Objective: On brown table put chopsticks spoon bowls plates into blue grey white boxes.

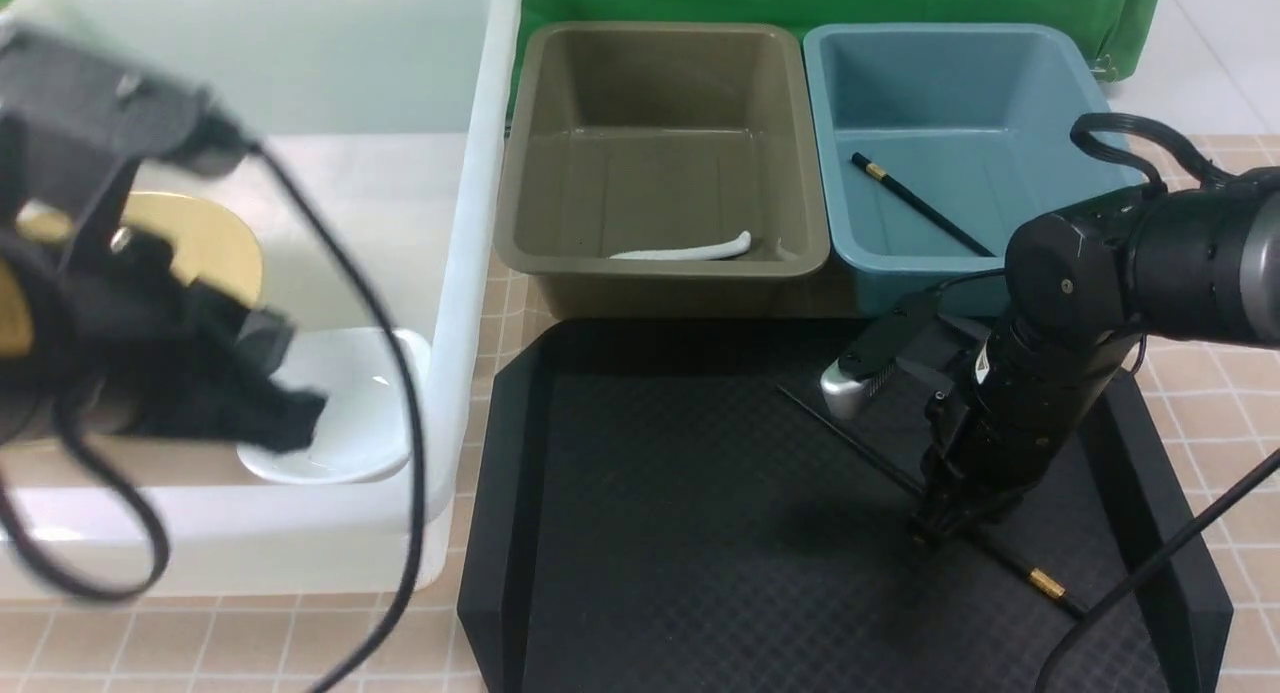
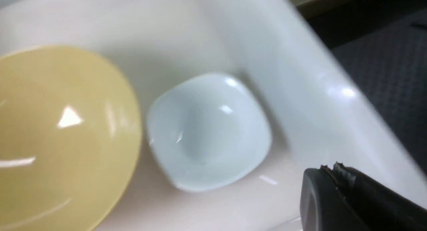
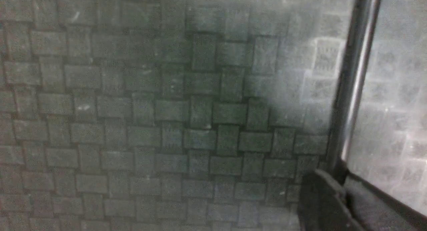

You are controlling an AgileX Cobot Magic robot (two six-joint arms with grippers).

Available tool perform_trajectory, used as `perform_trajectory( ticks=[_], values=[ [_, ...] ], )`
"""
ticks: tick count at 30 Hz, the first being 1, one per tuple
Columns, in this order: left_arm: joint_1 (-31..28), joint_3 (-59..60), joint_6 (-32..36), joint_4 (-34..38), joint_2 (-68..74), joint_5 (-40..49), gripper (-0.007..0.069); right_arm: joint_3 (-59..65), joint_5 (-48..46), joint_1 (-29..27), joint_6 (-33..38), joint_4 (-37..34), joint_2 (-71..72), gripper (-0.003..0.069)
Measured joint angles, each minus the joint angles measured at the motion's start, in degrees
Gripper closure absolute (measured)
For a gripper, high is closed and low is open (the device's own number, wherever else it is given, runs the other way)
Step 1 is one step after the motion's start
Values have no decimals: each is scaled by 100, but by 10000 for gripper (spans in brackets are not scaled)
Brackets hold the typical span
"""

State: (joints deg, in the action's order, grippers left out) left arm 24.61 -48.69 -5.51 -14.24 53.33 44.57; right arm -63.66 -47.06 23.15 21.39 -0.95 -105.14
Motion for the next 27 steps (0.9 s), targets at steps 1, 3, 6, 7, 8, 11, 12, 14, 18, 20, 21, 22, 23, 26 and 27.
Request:
perform_trajectory(
  ticks=[1, 3, 6, 7, 8, 11, 12, 14, 18, 20, 21, 22, 23, 26, 27],
  values=[
    [0, 163, -179, -234, -126, 0, 634, 0, -16, 0, 0, 0, 34, 575],
    [0, 483, -521, -707, -375, 21, 634, 46, -162, 32, 0, -12, 197, 575],
    [0, 907, -979, -1308, -697, 50, 634, 72, -446, 125, 112, -24, 769, 575],
    [0, 1033, -1174, -1509, -801, 40, 634, 58, -516, 168, 176, -24, 1104, 575],
    [0, 1124, -1270, -1604, -878, 20, 634, 45, -540, 185, 238, -35, 1331, 575],
    [0, 1384, -1671, -2119, -1135, -257, 634, -40, -232, 187, 415, -41, 2147, 575],
    [0, 1425, -1758, -2229, -1178, -365, 634, -54, -39, 162, 426, -14, 2270, 575],
    [0, 1479, -1949, -2406, -1222, -638, 634, -72, 810, 25, 433, 48, 2525, 575],
    [0, 1487, -2251, -2502, -1232, -1124, 633, -91, 3238, -479, -27, 95, 2399, 575],
    [0, 1487, -2316, -2481, -1236, -1236, 633, -296, 4341, -812, -377, 95, 1899, 572],
    [0, 1487, -2315, -2481, -1236, -1236, 633, -296, 4341, -812, -377, 95, 1849, 572],
    [0, 1493, -2324, -2475, -1236, -1250, 633, -475, 4510, -958, -509, 95, 1584, 564],
    [0, 1492, -2324, -2475, -1236, -1250, 633, -639, 4571, -1047, -665, 95, 1309, 554],
    [0, 1492, -2324, -2389, -1236, -1250, 631, -1127, 4408, -1284, -1233, 95, 577, 484],
    [0, 1492, -2324, -2327, -1236, -1218, 631, -1281, 4195, -1324, -1394, 95, 416, 457]
  ],
)
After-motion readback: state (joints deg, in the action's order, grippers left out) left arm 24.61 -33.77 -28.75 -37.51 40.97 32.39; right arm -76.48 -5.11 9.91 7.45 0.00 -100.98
